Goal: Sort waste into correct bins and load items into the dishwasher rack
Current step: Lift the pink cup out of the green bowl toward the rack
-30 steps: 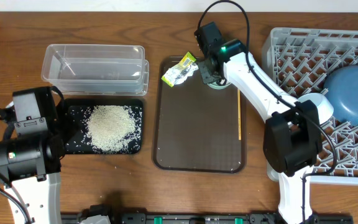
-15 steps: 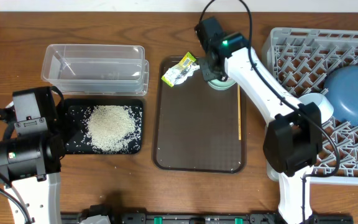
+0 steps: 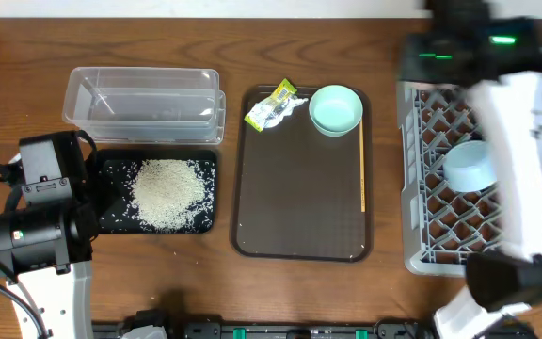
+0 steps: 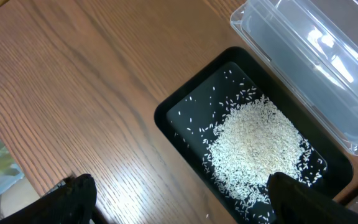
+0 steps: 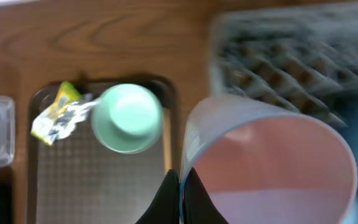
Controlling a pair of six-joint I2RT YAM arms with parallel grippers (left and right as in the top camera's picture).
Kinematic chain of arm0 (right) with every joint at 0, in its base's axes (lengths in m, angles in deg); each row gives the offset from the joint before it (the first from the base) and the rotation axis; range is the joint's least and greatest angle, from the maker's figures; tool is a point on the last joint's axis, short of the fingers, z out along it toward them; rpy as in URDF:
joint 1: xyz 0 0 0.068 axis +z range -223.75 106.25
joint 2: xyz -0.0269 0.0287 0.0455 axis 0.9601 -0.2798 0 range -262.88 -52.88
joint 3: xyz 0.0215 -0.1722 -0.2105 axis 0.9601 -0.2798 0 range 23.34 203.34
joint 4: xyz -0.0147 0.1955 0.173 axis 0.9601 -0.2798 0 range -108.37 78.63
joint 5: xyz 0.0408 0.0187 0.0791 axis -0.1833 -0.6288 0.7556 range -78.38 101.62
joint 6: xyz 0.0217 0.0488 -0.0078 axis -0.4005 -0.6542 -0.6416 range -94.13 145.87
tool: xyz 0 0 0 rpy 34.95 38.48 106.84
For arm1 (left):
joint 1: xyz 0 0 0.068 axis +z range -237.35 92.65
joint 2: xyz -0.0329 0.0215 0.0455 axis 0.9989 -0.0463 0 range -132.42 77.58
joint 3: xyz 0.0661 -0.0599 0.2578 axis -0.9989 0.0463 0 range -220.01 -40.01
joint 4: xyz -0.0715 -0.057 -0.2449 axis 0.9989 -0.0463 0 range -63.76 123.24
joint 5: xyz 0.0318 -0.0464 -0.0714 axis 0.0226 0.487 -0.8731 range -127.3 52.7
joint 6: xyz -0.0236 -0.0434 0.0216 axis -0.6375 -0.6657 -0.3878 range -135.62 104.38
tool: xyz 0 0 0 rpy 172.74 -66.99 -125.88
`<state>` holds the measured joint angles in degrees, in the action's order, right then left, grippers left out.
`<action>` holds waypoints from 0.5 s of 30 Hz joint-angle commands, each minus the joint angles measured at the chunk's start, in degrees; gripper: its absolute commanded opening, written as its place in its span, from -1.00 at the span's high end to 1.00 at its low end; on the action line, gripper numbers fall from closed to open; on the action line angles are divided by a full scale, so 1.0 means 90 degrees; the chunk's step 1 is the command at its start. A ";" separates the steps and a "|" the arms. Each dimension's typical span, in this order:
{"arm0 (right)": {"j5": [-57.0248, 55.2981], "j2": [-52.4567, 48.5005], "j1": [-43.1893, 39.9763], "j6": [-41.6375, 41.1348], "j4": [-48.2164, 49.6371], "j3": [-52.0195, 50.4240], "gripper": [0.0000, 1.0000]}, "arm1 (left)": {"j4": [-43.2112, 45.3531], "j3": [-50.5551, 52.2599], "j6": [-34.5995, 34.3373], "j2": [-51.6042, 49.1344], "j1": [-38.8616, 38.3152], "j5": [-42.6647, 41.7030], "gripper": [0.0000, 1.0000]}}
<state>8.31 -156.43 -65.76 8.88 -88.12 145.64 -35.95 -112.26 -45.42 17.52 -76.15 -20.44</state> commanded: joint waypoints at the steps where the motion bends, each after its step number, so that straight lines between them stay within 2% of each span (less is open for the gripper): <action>1: 0.0865 0.0301 -0.0950 -0.0180 -0.0364 0.0078 0.98 | -0.0024 -0.0010 0.0012 -0.0019 0.0029 0.0039 -0.81; 4: 0.1528 0.0398 -0.1955 0.0007 -0.0809 0.0078 0.98 | -0.0024 -0.0010 0.0012 -0.0019 0.0029 0.0039 -0.81; 10: 0.3638 0.0396 -0.3696 0.1243 -0.1207 -0.0087 0.98 | -0.0024 -0.0010 0.0012 -0.0019 0.0027 0.0039 -0.81; 15: 0.5168 0.0393 -0.4692 0.1921 -0.1445 -0.0398 0.98 | -0.0024 -0.0010 0.0012 -0.0019 0.0027 0.0039 -0.81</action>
<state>41.56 -153.57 -104.65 19.94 -100.19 143.41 -35.95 -112.26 -45.42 17.52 -76.15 -20.44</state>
